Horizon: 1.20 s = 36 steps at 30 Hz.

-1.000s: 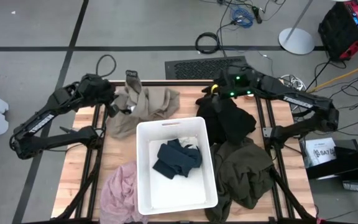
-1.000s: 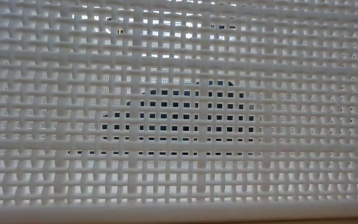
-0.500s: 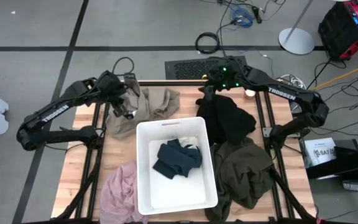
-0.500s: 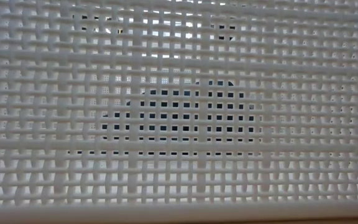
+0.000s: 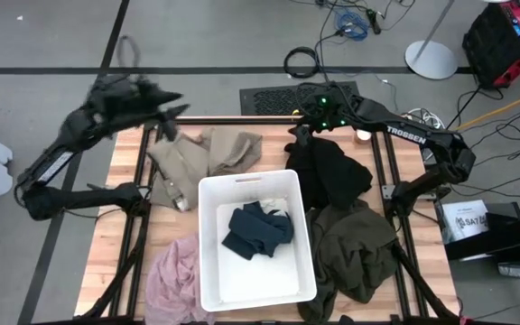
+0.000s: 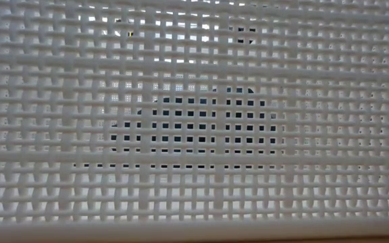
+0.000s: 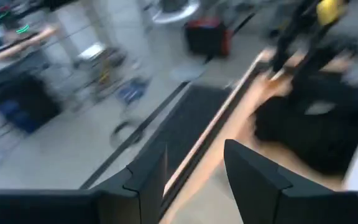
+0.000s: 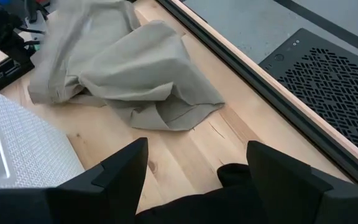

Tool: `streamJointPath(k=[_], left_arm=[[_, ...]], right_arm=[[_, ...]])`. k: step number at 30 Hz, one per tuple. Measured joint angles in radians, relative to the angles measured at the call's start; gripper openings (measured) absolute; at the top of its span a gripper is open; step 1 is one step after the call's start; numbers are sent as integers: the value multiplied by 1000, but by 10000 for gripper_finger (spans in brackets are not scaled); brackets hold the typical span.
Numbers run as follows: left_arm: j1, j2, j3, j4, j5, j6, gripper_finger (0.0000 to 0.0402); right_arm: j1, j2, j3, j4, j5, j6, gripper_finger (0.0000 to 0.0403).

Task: Sort clothes
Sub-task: Put the brown shorts into the white laundry bin

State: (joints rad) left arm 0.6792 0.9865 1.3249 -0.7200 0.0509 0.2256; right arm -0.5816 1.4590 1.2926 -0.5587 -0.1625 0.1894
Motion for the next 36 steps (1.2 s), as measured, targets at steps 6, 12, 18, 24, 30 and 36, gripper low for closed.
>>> streamJointPath(k=[6,12,18,24,30,36], left_arm=[[23,309,-17,19,54,82,145],[138,564,-14,131,121,121,136],[224,632,-14,155,504,12,136],[249,593,-14,101,652,43,136],[304,556,-17,-133,387,211,136],[310,618,-88,-120,414,281,136]], right_arm=[[0,0,0,-15,0,4,263],[1,0,0,-63,0,4,263],[1,0,0,-92,0,-21,263],[1,0,0,-90,0,-37,263],[1,0,0,-104,1,-42,263],[2,0,0,-102,1,-48,263]])
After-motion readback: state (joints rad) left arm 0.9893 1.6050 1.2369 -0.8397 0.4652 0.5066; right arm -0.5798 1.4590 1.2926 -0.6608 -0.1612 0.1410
